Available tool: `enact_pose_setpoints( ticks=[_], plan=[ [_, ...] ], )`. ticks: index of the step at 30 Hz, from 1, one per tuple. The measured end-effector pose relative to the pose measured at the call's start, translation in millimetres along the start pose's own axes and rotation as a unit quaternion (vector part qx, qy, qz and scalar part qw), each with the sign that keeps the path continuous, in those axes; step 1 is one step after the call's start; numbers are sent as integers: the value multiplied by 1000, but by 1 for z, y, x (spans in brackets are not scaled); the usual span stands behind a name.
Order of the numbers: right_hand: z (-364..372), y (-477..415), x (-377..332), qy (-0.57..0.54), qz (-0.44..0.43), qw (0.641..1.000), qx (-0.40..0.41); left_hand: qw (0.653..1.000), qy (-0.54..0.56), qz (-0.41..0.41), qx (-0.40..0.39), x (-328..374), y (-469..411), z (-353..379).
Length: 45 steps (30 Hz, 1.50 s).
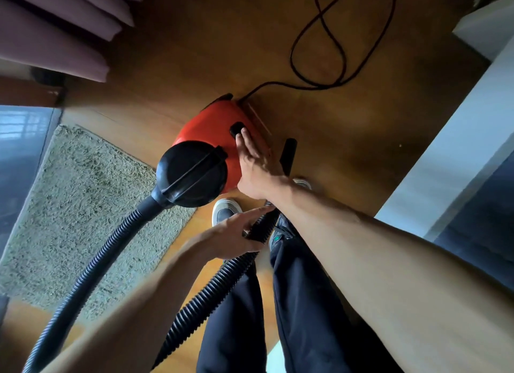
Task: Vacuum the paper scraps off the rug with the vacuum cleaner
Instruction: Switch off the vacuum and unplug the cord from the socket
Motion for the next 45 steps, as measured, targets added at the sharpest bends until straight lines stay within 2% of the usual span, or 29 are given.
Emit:
enact_pose_setpoints(
  ticks=[5,10,12,14,16,18,21,23,24,29,34,39,45],
  plan=[
    [2,-2,-2,49,12,999,-6,1000,-5,-4,-9,-5,-4,1],
    [0,2,9,-73,-33,997,-7,1000,-18,-4,-14,-7,4,2],
    [1,10,37,-128,8,991,31,1000,-11,8,-12,-6,6,0],
    [17,27,72,-165,95,981,40,1000,-12,21,5,-7,5,-5],
    [42,45,92,-202,163,966,6,999,-17,33,21,-6,3,-8],
    [66,58,95,-269,191,943,-41,998,-35,43,29,-6,1,-8],
    [80,73,85,-447,200,870,-49,997,-55,49,21,-12,-3,-5],
    [81,79,78,-506,202,837,-43,997,-66,47,14,-15,-4,-1],
    [81,79,76,-517,196,833,-39,996,-70,48,13,-16,-4,1],
    [85,70,65,-462,168,867,-81,996,-74,52,-1,-27,-6,7],
    [89,69,59,-456,161,870,-95,998,-37,47,16,-39,-1,8],
    [102,78,61,-499,184,845,-60,998,52,16,-32,-53,9,12],
    [126,95,60,-532,223,817,11,991,33,-77,-100,-76,31,25]
  ],
)
Point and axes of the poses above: each hand's wrist, its own y-axis away from the middle knuckle, its own z-axis out of the palm, x = y × z, the point moved 9 cm from there along -y, towards the middle knuckle, and after that the axes turned 14 degrees about y, right-handed, at the moved point
